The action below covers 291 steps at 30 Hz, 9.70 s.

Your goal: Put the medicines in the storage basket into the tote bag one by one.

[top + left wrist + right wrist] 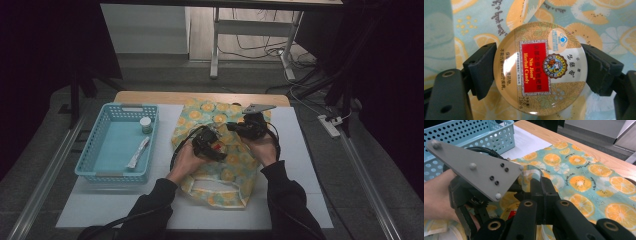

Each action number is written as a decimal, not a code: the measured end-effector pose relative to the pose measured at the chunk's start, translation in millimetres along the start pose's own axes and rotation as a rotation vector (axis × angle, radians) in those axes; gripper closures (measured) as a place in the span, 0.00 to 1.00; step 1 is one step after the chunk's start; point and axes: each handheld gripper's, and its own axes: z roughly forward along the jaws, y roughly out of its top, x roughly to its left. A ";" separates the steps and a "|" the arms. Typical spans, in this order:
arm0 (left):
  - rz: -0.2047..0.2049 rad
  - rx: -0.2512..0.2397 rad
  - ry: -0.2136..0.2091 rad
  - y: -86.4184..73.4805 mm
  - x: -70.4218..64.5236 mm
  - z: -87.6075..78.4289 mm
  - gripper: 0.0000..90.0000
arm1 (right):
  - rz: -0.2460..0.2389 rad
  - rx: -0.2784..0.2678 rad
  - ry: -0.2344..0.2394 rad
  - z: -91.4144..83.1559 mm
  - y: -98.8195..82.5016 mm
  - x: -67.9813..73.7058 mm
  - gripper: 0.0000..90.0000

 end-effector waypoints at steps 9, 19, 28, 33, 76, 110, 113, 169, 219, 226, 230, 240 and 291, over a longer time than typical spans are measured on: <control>-0.013 -0.010 0.004 0.5 -0.1 0.1 0.18 | -0.001 -0.001 0.000 0.1 -0.2 -0.3 1.00; -0.017 -0.041 -0.045 1.7 -5.3 -14.8 0.06 | -0.001 -0.002 0.001 -1.1 -0.7 -1.3 1.00; -0.001 -0.086 -0.129 -1.7 -14.0 -33.3 0.00 | -0.015 -0.003 0.014 -1.2 -1.0 -0.6 1.00; -0.016 -0.137 -0.169 -5.8 -16.0 -45.6 0.00 | -0.027 0.000 0.024 -0.8 -1.0 0.6 1.00; -0.025 -0.175 -0.112 -51.6 -0.1 -129.7 0.00 | -0.028 -0.008 0.025 -2.2 0.3 2.0 1.00; -0.276 -0.134 0.179 -138.5 70.4 -198.8 0.00 | -0.036 -0.009 0.026 -1.5 1.3 5.3 1.00; -0.289 -0.129 0.194 -145.5 75.4 -201.0 0.00 | -0.036 -0.009 0.026 -1.5 1.1 5.2 1.00; -0.419 0.249 0.143 -162.2 111.5 -149.3 0.77 | -0.047 -0.018 0.031 -2.5 2.5 7.2 1.00; -0.442 -0.005 0.139 -140.8 90.4 -204.9 0.84 | -0.045 -0.058 0.040 -9.2 7.4 10.4 1.00; -0.415 -0.043 0.108 -136.4 75.8 -211.3 0.84 | -0.049 -0.068 0.037 -11.0 8.1 10.4 1.00; -0.381 -0.052 0.088 -129.9 65.3 -212.7 0.84 | -0.048 -0.065 0.036 -10.4 7.7 10.2 1.00; -0.293 -0.056 0.032 -108.4 39.2 -206.1 0.84 | -0.048 -0.070 0.034 -11.3 7.9 9.8 1.00; -0.134 0.040 -0.017 -24.5 2.5 -81.4 0.84 | -0.050 -0.078 0.026 -12.3 8.0 10.2 1.00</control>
